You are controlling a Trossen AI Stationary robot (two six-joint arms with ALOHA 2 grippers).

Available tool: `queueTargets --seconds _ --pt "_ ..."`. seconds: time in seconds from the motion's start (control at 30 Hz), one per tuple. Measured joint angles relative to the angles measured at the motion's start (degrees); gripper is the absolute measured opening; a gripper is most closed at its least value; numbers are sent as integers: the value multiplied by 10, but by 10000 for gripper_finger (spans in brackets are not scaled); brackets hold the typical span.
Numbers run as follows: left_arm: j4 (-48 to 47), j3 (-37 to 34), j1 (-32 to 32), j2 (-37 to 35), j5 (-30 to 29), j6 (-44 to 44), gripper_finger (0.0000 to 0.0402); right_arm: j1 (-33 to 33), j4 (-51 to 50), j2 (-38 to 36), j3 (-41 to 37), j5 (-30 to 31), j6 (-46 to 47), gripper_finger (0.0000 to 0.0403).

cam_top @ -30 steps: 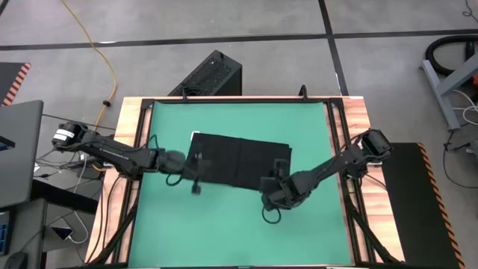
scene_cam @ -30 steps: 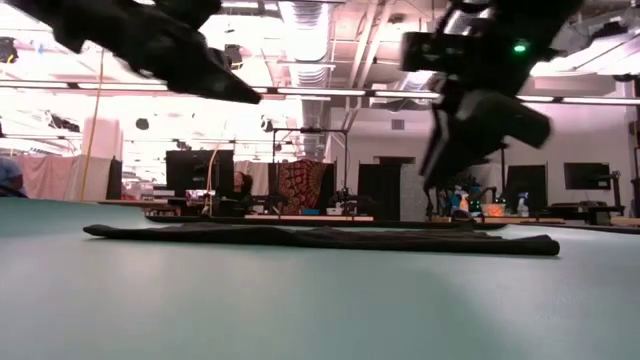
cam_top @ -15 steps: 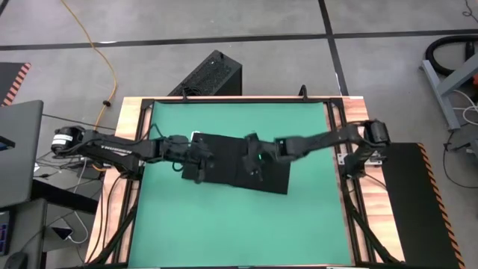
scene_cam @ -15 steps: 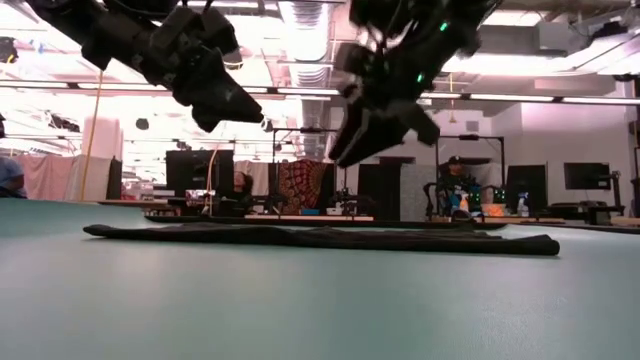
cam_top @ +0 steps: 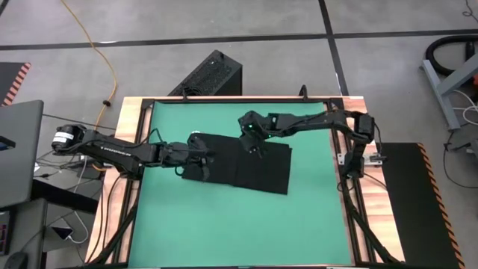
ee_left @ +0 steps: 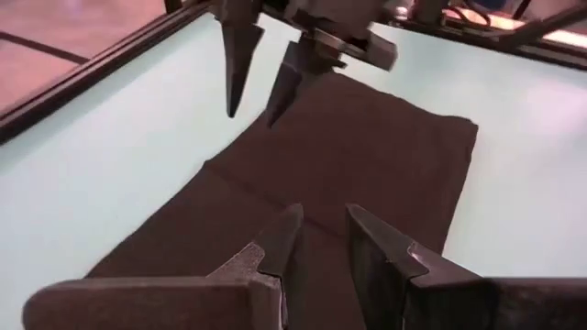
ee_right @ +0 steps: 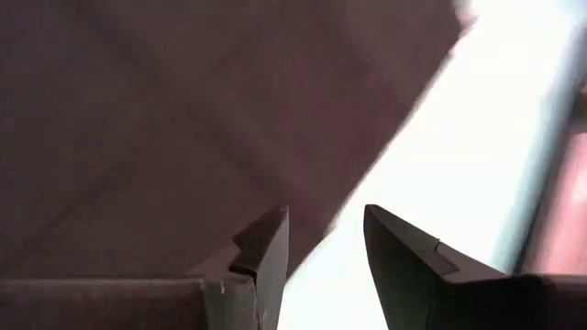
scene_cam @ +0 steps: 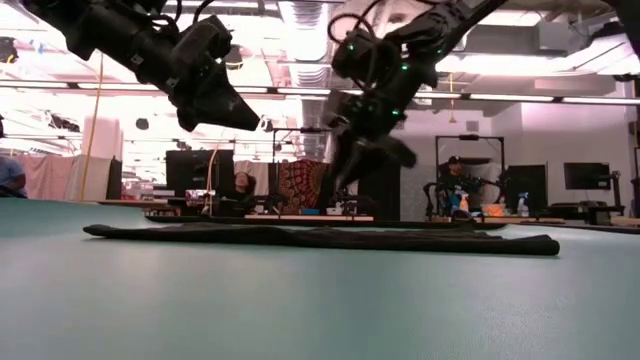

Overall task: Roll towel into tight, uniform cylinder
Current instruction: Fold the black towel

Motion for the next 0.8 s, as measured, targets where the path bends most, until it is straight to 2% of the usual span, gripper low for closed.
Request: queueTargets --seconds 0.17,0.43,0.6,0.8 --pt "6 -9 1 0 4 26 71 -12 -14 21 -1 4 -31 166" --pt "81 -74 1 1 -9 -49 71 -7 26 49 3 4 -112 166" --pt "113 -96 1 1 -13 -85 71 -6 27 68 41 2 -124 166" --pt "121 -96 1 1 -13 -86 71 -5 -26 109 86 -6 -125 166"
